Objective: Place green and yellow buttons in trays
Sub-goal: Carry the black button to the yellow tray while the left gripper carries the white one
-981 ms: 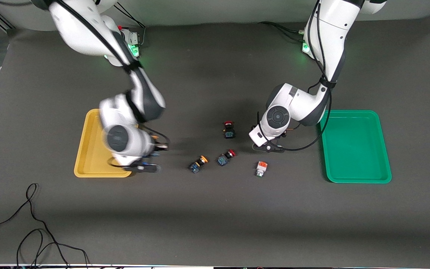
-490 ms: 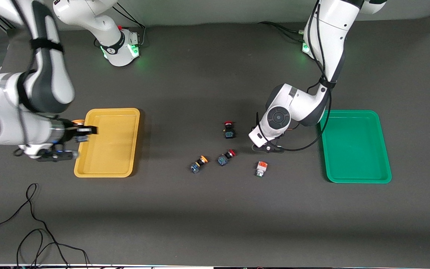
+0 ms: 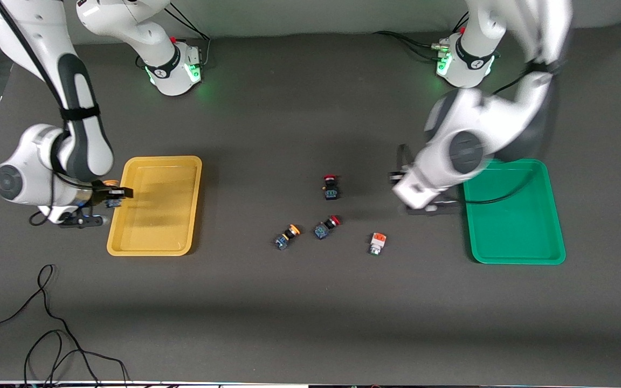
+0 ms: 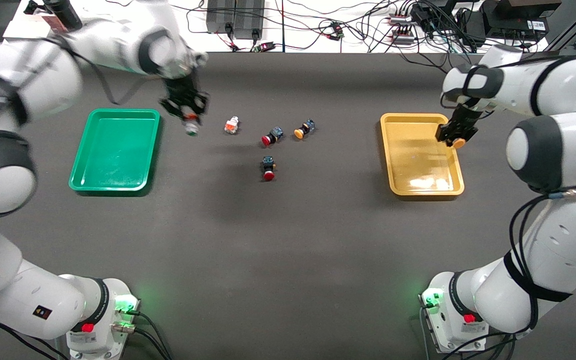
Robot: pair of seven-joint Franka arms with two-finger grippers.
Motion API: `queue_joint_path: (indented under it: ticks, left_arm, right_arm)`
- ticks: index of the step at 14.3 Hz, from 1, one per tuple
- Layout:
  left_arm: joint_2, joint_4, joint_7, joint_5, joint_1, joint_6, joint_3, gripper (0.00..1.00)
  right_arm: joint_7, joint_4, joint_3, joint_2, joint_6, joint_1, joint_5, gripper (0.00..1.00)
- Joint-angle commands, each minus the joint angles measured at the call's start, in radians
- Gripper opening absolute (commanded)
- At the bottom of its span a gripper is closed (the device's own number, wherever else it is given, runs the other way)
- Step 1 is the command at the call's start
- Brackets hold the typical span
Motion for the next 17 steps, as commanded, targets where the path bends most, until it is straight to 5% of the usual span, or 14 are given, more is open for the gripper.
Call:
queue_joint_path:
  ticks: [1,3,6,9,11,12,14,17]
  left_arm:
    - [-0.032,-0.04,0.041,0.092,0.167,-0.035,-0.005,0.06]
    - [-0.008,-0.05,0.164,0.135,0.271,-0.01,-0.005,0.06]
    - [0.099,-0.082,0.275,0.136,0.347,0.139,-0.003,0.06]
    - [0.24,-0.125,0.288,0.14,0.348,0.342,-0.003,0.06]
    - [0.276,-0.12,0.291,0.152,0.345,0.358,-0.003,0.09]
    - [0.276,-0.117,0.296,0.175,0.348,0.35,-0.003,0.2]
    - [0.264,-0.091,0.34,0.189,0.35,0.314,-0.003,0.99]
    - [0.245,0.071,0.35,0.189,0.35,0.049,-0.003,1.0]
  right_arm:
    - [-0.098,0.017,-0.004,0.087,0.033,0.017,0.159,0.63]
    - [-0.121,0.02,-0.004,0.078,0.024,0.02,0.19,1.0]
    - [-0.097,0.07,-0.007,0.035,-0.059,0.049,0.19,1.0]
    - [0.038,0.236,-0.004,0.029,-0.27,0.059,0.181,1.0]
    - [0.158,0.313,-0.002,0.042,-0.312,0.138,0.178,1.0]
    - [0.23,0.345,-0.001,0.064,-0.309,0.174,0.18,1.0]
    - [0.429,0.44,0.021,0.137,-0.301,0.262,0.193,1.0]
    - [0.681,0.547,0.091,0.261,-0.164,0.353,0.265,1.0]
